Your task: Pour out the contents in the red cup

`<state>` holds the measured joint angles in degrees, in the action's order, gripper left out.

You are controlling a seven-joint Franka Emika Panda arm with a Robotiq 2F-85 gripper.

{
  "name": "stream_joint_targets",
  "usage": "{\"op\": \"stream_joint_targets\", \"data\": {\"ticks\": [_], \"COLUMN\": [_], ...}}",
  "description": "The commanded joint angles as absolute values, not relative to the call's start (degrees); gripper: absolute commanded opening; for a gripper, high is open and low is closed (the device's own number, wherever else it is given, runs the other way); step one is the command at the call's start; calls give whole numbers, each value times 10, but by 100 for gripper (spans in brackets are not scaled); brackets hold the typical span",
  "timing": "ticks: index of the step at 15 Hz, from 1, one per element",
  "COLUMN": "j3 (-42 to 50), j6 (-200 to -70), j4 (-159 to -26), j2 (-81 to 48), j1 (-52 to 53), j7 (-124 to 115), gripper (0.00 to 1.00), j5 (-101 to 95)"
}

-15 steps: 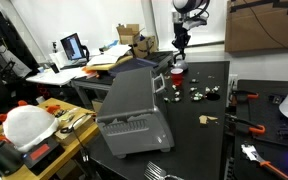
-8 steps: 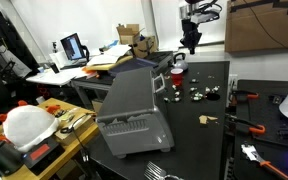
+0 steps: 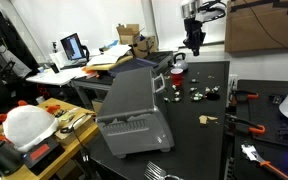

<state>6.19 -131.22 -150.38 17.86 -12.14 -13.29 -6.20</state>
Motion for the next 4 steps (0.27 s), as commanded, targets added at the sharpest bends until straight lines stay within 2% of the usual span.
{"op": "stream_joint_targets", "data": {"ticks": [1, 3, 4], "j3": [56, 48, 45], "j6": [-1305, -1296, -1296], "j4": [-1504, -1504, -1504], "j2": [177, 169, 167], "j1": [-120, -114, -112], "j7": [-146, -167, -173], "gripper": [16, 31, 34], "j5": [-55, -50, -50]}}
